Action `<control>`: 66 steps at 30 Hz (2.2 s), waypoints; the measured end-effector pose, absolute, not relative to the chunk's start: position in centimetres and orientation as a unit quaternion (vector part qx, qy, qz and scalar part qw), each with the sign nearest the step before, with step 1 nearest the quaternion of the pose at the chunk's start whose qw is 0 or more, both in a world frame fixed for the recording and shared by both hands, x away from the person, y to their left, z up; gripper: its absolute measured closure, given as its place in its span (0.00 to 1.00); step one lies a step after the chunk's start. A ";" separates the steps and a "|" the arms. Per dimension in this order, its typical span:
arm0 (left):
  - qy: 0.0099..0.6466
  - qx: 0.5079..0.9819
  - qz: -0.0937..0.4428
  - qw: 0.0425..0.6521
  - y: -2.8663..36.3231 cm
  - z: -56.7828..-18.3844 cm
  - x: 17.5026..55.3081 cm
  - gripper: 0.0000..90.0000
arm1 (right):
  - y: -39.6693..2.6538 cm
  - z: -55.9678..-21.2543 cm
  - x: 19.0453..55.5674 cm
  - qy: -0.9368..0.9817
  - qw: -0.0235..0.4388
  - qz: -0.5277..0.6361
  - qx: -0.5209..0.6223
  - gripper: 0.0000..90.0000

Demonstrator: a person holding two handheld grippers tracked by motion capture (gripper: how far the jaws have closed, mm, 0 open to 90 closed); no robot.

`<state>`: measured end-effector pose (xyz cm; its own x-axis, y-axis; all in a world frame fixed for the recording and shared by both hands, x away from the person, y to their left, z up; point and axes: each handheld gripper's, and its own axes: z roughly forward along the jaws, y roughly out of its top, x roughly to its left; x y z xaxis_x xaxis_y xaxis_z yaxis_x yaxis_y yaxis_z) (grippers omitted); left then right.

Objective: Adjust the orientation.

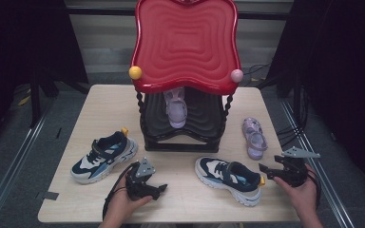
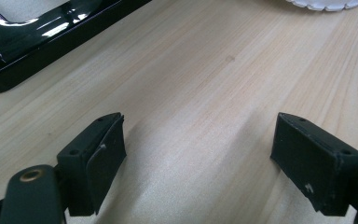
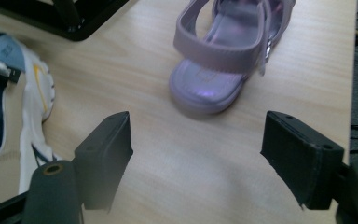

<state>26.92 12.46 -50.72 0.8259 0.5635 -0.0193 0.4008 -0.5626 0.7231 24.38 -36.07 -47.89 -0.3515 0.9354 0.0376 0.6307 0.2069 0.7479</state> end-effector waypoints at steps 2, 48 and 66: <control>0.277 0.876 0.107 0.380 12.4 -50.7 26.9 0.19 | -36.1 -47.7 24.5 0.743 0.221 0.348 0.527 0.27; 0.276 0.876 0.107 0.380 12.4 -50.7 26.9 0.19 | -35.1 -48.0 31.4 0.664 0.295 0.355 0.588 0.67; 0.275 0.878 0.112 0.376 12.4 -50.7 27.0 0.19 | -35.4 -49.5 32.1 0.657 0.295 0.352 0.598 0.84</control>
<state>26.98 12.43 -50.69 0.8231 0.5679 -0.0096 0.3988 -0.5658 0.7217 32.12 -35.44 -49.49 -0.1098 0.9934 0.0332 0.5781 0.0366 0.8152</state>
